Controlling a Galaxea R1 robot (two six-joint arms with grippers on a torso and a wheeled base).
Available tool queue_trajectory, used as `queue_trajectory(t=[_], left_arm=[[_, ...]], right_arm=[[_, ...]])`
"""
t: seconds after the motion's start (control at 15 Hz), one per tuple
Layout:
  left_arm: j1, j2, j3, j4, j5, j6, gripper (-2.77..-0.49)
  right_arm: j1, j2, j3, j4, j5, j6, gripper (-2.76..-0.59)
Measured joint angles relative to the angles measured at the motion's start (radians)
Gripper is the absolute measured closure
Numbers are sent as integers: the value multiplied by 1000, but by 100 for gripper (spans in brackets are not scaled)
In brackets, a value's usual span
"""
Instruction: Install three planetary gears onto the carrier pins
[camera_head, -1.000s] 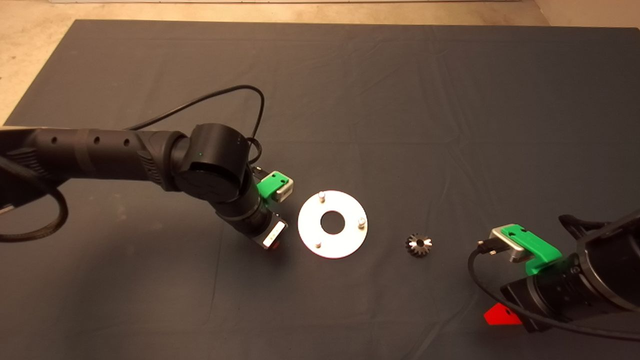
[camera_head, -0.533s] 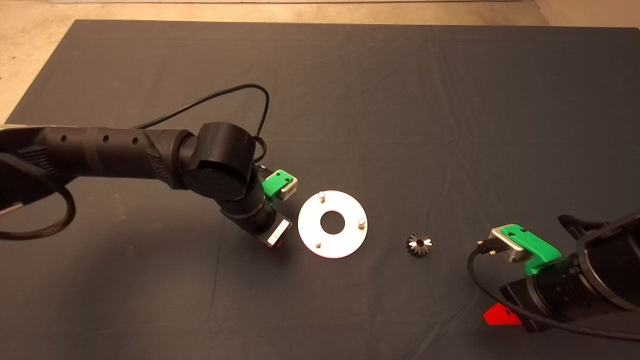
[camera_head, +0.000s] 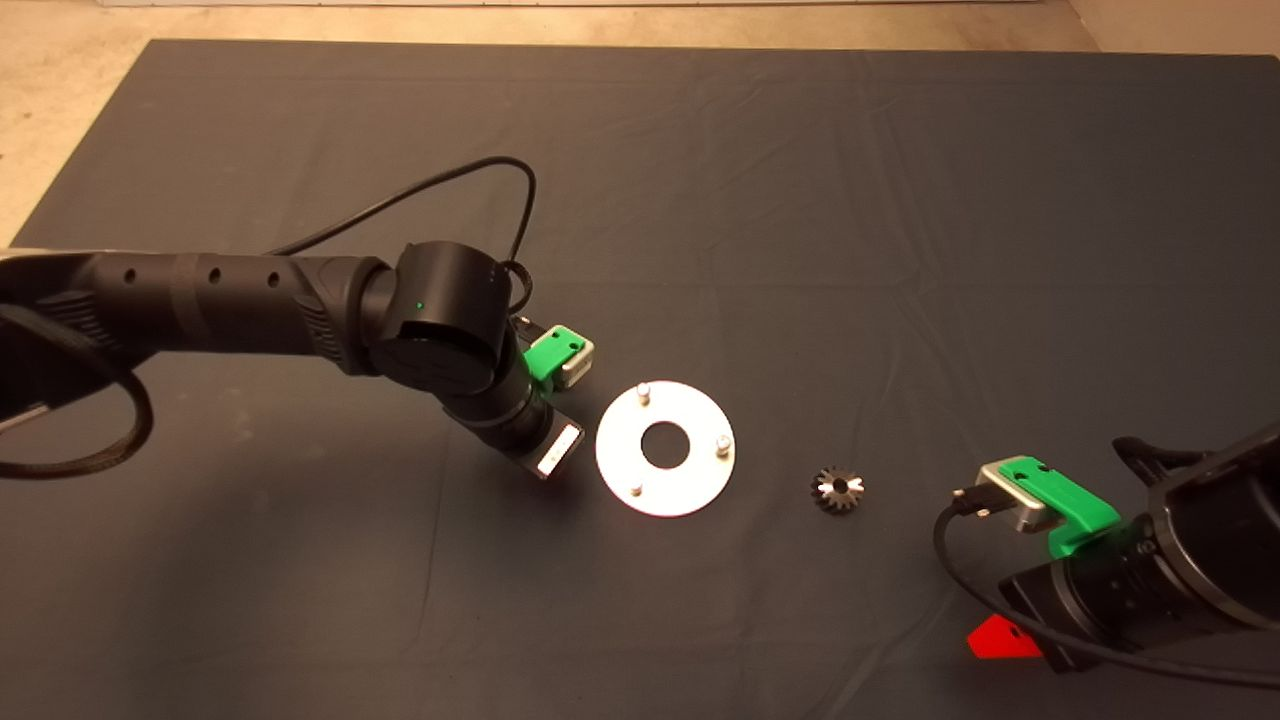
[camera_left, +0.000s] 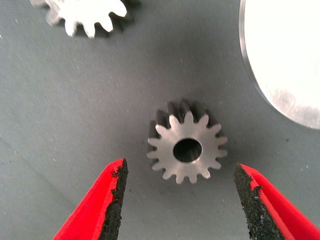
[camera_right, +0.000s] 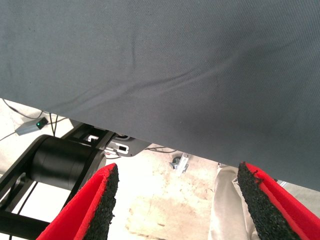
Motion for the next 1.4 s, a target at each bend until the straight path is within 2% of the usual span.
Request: queue_trajectory(t=[0.27, 0.6, 0.8, 1.0, 1.13, 1.27, 1.4], left_arm=[[9, 0, 0, 25, 1, -1, -146], [44, 0, -1, 56, 0, -11, -146], [46, -1, -2, 71, 0, -12, -146], [49, 0, -2, 87, 0, -12, -136], [61, 0, -2, 101, -1, -12, -136], [69, 0, -2, 102, -7, -12, -135], [69, 0, -2, 111, -8, -11, -121]], right_arm=[[-3, 0, 0, 0, 0, 0, -175], [-9, 0, 0, 0, 0, 0, -175], [-9, 0, 0, 0, 0, 0, -175], [-9, 0, 0, 0, 0, 0, -175], [-9, 0, 0, 0, 0, 0, -175], [-11, 0, 0, 0, 0, 0, -175], [-11, 0, 0, 0, 0, 0, -175]])
